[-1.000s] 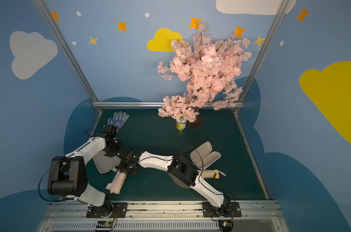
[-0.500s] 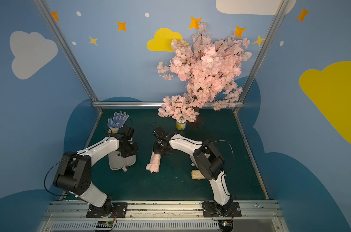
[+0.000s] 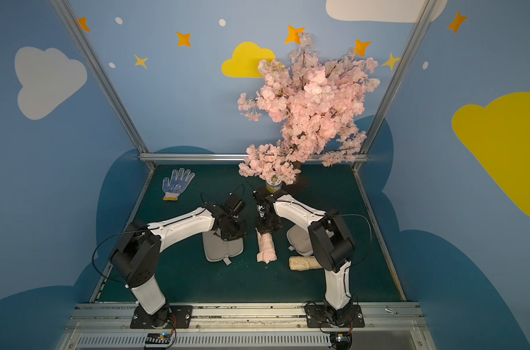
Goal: Put umbrellas into zippered umbrella sleeves
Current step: Move the umbrella to the center of the board, then pick up the umbrella from the center of the board.
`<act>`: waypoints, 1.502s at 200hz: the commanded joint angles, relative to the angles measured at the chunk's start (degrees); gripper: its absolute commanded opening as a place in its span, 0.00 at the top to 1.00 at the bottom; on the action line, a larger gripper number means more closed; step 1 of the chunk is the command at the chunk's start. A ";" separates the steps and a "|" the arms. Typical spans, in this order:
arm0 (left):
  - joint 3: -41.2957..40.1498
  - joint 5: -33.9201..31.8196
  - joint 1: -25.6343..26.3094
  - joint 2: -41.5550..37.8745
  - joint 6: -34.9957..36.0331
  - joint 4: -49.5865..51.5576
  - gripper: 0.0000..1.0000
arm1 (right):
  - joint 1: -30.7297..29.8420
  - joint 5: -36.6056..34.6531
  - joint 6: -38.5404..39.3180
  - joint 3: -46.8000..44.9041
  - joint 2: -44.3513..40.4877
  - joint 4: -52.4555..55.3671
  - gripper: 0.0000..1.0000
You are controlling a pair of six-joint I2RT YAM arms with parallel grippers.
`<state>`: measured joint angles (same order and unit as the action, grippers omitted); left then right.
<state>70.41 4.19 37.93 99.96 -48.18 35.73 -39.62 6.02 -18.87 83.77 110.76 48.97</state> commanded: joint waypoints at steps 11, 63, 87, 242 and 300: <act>-0.37 -0.13 -4.49 -9.98 4.08 6.94 0.38 | 0.34 0.74 0.30 0.84 -2.24 1.85 0.39; -19.29 -3.11 -18.25 -27.80 5.04 2.54 0.36 | -3.25 3.37 -0.31 -0.80 -2.73 4.57 0.22; -25.31 -0.21 -20.69 -29.51 4.72 -2.90 0.37 | -3.70 2.32 -0.80 -1.48 -0.69 4.03 0.22; -31.47 7.41 -21.76 -21.66 5.21 -13.68 0.78 | -4.72 2.40 -0.85 2.33 -5.09 6.24 0.79; -31.50 6.80 -21.76 -23.03 5.44 -12.53 0.86 | -3.50 -5.58 -1.47 4.88 -1.54 12.92 0.27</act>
<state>38.74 10.79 16.38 78.61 -43.66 22.50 -45.19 5.21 -20.80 88.18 106.89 55.83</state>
